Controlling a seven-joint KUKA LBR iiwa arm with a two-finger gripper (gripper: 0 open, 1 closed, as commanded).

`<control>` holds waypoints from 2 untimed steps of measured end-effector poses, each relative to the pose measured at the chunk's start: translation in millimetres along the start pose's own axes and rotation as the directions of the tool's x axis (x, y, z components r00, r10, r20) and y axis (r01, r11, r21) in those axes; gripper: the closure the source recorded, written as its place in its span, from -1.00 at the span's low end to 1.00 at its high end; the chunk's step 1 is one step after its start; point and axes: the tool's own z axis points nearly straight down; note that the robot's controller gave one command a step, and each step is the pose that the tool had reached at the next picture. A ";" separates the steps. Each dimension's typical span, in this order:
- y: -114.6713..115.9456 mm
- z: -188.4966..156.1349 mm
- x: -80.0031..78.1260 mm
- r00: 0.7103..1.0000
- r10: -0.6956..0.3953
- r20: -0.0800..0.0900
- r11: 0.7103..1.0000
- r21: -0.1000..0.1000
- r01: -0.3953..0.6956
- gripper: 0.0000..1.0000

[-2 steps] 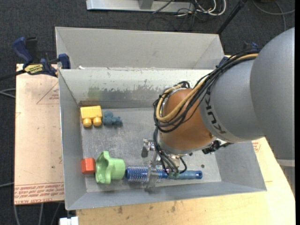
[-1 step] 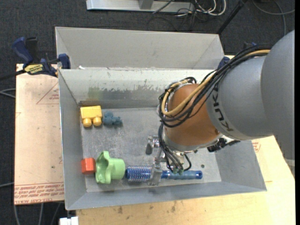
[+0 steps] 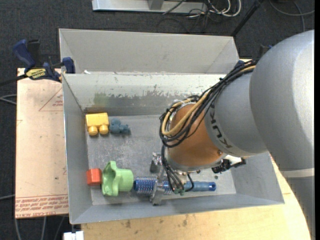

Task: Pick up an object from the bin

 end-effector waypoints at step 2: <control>0.5 0.5 0.0 1.000 0.001 -0.006 1.000 0.002 -0.001 1.00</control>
Offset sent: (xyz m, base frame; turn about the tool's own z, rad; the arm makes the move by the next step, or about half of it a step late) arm 0.0000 0.0000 0.0000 0.0000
